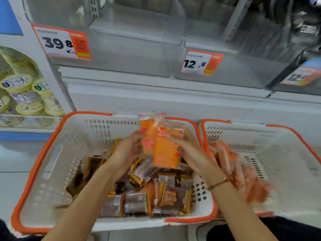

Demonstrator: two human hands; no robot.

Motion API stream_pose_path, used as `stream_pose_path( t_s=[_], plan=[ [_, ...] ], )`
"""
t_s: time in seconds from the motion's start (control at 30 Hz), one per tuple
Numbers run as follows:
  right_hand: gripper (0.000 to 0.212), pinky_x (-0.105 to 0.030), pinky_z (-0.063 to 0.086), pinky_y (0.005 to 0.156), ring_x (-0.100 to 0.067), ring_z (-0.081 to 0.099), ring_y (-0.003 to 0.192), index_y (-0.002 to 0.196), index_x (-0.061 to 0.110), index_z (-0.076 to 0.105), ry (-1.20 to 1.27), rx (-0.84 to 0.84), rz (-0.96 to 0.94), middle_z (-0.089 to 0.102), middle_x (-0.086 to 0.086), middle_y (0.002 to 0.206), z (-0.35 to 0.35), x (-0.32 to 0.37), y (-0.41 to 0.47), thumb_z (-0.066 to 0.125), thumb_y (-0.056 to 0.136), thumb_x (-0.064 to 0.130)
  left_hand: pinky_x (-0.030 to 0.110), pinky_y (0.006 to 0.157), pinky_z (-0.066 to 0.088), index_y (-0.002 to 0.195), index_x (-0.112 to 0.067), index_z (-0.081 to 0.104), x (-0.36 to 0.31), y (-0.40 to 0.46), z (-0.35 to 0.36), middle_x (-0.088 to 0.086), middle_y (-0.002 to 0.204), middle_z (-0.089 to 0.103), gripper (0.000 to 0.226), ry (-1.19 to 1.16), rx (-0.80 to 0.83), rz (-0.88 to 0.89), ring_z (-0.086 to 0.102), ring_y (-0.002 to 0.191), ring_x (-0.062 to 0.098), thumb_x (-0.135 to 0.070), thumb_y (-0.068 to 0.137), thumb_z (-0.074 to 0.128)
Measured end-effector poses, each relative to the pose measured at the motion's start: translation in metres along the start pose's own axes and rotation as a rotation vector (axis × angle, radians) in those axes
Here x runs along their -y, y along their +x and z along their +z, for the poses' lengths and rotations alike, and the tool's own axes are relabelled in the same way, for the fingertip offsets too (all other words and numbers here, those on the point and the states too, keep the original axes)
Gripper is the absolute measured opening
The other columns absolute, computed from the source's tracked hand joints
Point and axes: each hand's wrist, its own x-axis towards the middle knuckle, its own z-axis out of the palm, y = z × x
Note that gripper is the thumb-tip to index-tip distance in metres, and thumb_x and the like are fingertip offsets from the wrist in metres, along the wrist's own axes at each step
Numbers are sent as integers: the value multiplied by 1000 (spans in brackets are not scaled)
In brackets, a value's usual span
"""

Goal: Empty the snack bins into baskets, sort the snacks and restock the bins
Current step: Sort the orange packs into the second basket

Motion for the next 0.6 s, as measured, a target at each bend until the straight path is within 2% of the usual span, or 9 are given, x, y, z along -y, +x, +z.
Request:
stream_pose_path(
  t_s=[0.1,0.2,0.23,0.33,0.4,0.43,0.5,0.57,0.6],
  plan=[
    [57,-19,53,78,-6,61,108,125,35,45,-123,-61,-24,58,6,126,-20,-3,-10,78,79,26,39,98,48,124,-28,64,-1,6,39,-1,116,70,35,190,135,61,63,112,22,-42,102,40],
    [60,-30,54,89,-6,58,110,133,37,39,-234,-263,-125,53,13,128,-47,-1,-10,73,84,31,11,98,39,132,-30,57,11,13,51,-13,130,57,38,361,49,174,56,113,4,-44,101,41],
    [60,-32,54,89,-5,58,107,137,32,38,-292,-396,-200,54,15,124,-59,-2,-10,71,87,30,8,98,34,138,-29,51,19,14,43,-16,134,49,40,534,-12,233,50,117,-1,-43,102,39],
    [57,-46,49,94,-22,59,111,141,17,40,-747,-894,-479,60,0,123,-108,-15,-13,66,91,26,34,117,23,152,-32,26,63,27,1,-9,158,22,54,1236,-83,252,21,146,18,-48,101,34],
    [57,-53,41,98,-36,51,119,140,17,41,-1045,-1091,-361,56,-14,130,-142,-36,-16,66,89,19,41,120,17,154,-35,13,95,34,-19,-5,163,6,57,1464,-31,54,8,150,23,-50,102,30],
    [59,-56,37,100,-39,46,123,141,19,40,-1100,-1066,-234,53,-17,133,-156,-50,-17,65,88,23,42,120,17,155,-36,8,106,32,-24,-6,163,3,58,1496,4,-27,6,150,23,-52,102,27],
    [68,-58,29,108,-40,35,134,147,23,29,-1103,-811,94,43,-18,145,-175,-73,-19,53,91,50,43,120,18,155,-37,4,119,26,-27,-8,163,5,59,1506,45,-75,6,150,21,-55,101,21],
    [88,-55,17,116,-36,21,144,153,23,14,-1032,-532,350,25,-16,156,-182,-85,-22,43,86,72,42,117,25,154,-37,9,122,25,-30,-7,162,16,59,1523,13,-24,17,148,21,-57,100,22],
    [96,-53,12,118,-35,13,146,154,22,9,-981,-498,391,18,-15,159,-179,-83,-21,45,83,75,41,113,32,154,-38,12,120,26,-32,-5,160,23,59,1527,14,-26,27,144,22,-58,99,24]
  ],
)
